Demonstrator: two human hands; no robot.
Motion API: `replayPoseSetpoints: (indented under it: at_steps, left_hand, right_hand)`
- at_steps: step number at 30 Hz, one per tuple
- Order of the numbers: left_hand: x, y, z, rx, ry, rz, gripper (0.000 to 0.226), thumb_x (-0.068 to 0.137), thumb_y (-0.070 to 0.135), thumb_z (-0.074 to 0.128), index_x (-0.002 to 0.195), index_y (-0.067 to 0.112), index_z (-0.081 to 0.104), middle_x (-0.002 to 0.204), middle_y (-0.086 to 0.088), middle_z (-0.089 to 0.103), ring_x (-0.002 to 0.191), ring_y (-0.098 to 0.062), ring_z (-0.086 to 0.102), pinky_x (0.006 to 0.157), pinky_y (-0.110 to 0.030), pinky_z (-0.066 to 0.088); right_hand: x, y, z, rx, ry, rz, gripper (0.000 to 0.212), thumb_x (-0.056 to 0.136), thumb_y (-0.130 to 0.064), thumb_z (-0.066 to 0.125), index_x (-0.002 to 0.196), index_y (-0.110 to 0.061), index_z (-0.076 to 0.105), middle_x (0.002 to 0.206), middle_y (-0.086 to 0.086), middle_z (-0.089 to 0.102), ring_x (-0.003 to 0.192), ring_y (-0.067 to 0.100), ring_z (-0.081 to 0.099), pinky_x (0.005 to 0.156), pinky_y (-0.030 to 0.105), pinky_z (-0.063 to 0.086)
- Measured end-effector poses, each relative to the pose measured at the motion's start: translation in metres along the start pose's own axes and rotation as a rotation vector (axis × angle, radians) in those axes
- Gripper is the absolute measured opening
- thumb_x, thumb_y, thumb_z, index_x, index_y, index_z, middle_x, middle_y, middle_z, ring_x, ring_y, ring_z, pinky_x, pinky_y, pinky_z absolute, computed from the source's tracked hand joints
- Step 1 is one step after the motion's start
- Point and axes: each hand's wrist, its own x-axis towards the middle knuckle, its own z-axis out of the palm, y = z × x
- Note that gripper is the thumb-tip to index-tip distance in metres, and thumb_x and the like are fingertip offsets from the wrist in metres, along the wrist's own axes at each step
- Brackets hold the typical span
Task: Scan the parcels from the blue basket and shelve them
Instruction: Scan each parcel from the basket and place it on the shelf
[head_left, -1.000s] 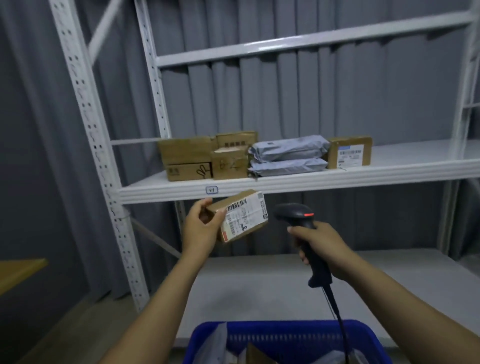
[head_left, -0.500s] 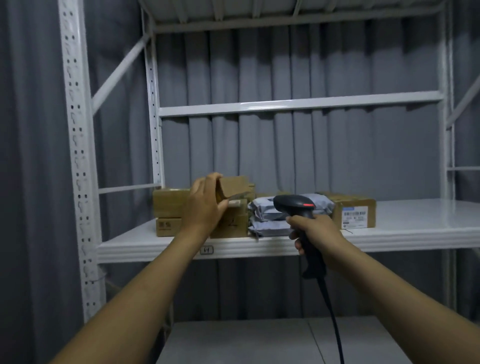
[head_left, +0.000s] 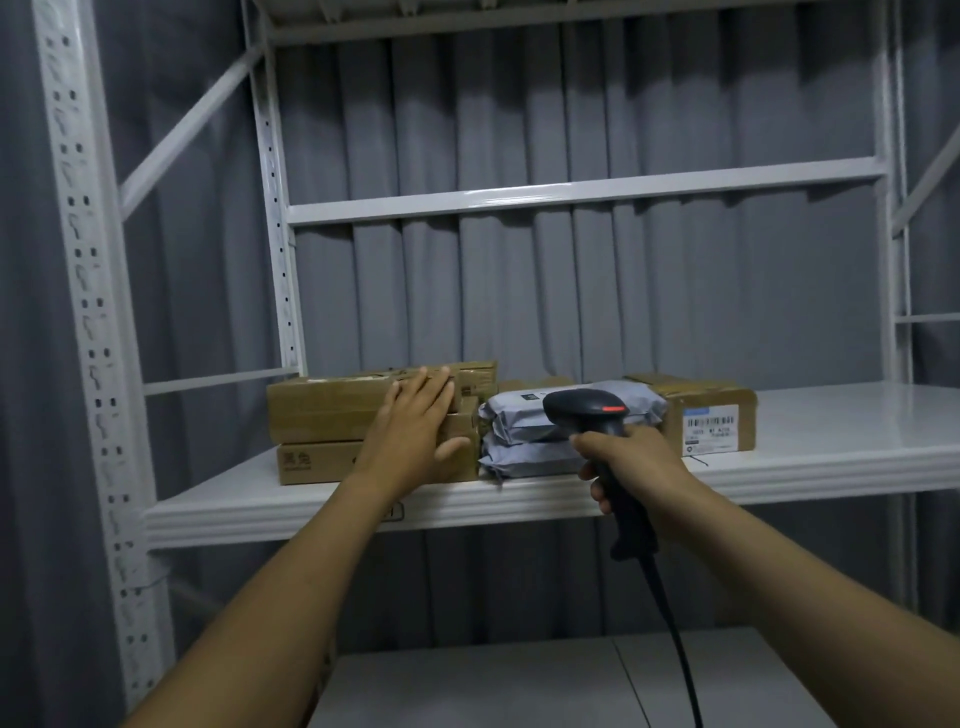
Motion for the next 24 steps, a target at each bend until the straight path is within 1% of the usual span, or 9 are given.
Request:
replayPoseSetpoints:
  at_steps: [1,3,6,11,14,16,19,22,24]
  left_hand:
    - [0.002,0.001,-0.003,-0.016,-0.051,-0.009,0.079,0.094,0.058,0.043,0.154,0.014,0.016,0.163,-0.001,0.004,0.15,-0.021,0.0,0.12,-0.043,0.003]
    - [0.006,0.005,-0.009,-0.043,-0.131,-0.031,0.082,0.094,0.058,0.042,0.155,0.014,0.009,0.163,0.0,-0.005,0.149,-0.019,-0.007,0.119,-0.04,0.0]
    - [0.005,0.01,-0.022,-0.073,-0.189,-0.048,0.083,0.094,0.056,0.045,0.155,0.012,0.009,0.163,-0.001,-0.007,0.149,-0.02,-0.007,0.119,-0.039,0.0]
    - [-0.019,0.023,-0.036,-0.137,-0.148,-0.053,0.076,0.093,0.054,0.049,0.152,0.014,0.023,0.163,-0.003,0.005,0.149,-0.021,0.004,0.121,-0.042,0.012]
    - [-0.057,0.044,-0.038,-0.243,-0.131,-0.051,0.073,0.092,0.05,0.054,0.151,0.016,0.029,0.16,-0.004,0.018,0.147,-0.023,0.016,0.119,-0.039,0.019]
    - [-0.09,0.062,-0.034,-0.307,-0.156,-0.061,0.068,0.093,0.046,0.056,0.149,0.016,0.034,0.158,-0.004,0.024,0.145,-0.023,0.02,0.118,-0.038,0.021]
    - [-0.148,0.093,-0.019,-0.304,-0.288,-0.057,0.065,0.093,0.046,0.055,0.148,0.018,0.036,0.158,-0.003,0.026,0.145,-0.023,0.021,0.118,-0.04,0.022]
    - [-0.211,0.122,0.006,-0.322,-0.411,-0.084,0.064,0.093,0.046,0.056,0.148,0.02,0.036,0.157,-0.003,0.027,0.145,-0.023,0.022,0.117,-0.039,0.022]
    - [-0.251,0.138,0.023,-0.326,-0.524,-0.11,0.063,0.094,0.046,0.054,0.148,0.021,0.036,0.158,-0.003,0.026,0.144,-0.024,0.022,0.116,-0.038,0.022]
  right_hand:
    - [0.0,0.0,0.001,0.002,-0.001,0.005,0.016,0.088,-0.018,0.066,0.087,-0.003,0.06,0.067,0.014,0.059,0.044,0.019,0.051,0.043,0.026,0.04]
    - [-0.004,-0.001,0.004,-0.006,-0.004,0.008,0.015,0.088,-0.017,0.066,0.087,-0.003,0.06,0.067,0.014,0.059,0.044,0.02,0.051,0.043,0.025,0.04]
    - [-0.019,-0.005,0.006,-0.051,-0.016,-0.001,0.014,0.087,-0.016,0.066,0.085,-0.003,0.06,0.069,0.016,0.061,0.045,0.02,0.051,0.042,0.025,0.042]
    - [-0.058,-0.006,-0.002,-0.167,-0.083,-0.016,0.016,0.087,-0.017,0.066,0.088,-0.002,0.062,0.074,0.016,0.065,0.049,0.021,0.056,0.045,0.028,0.047]
    - [-0.086,0.005,-0.007,-0.203,-0.096,-0.004,0.018,0.086,-0.019,0.068,0.088,-0.002,0.064,0.073,0.016,0.064,0.051,0.021,0.056,0.046,0.029,0.047]
    - [-0.107,0.019,-0.012,-0.216,-0.106,0.024,0.016,0.086,-0.02,0.069,0.086,-0.005,0.064,0.073,0.015,0.064,0.05,0.021,0.056,0.045,0.028,0.046]
    - [-0.141,0.051,-0.02,-0.228,-0.129,0.08,0.016,0.087,-0.022,0.069,0.085,-0.007,0.063,0.072,0.013,0.065,0.049,0.019,0.056,0.045,0.028,0.047]
    - [-0.177,0.092,-0.026,-0.258,-0.181,0.168,0.016,0.088,-0.023,0.067,0.093,-0.008,0.062,0.078,0.013,0.068,0.051,0.017,0.058,0.048,0.028,0.049]
    - [-0.197,0.122,-0.027,-0.28,-0.196,0.217,0.015,0.088,-0.021,0.067,0.091,-0.007,0.062,0.077,0.013,0.069,0.047,0.017,0.057,0.046,0.028,0.047]
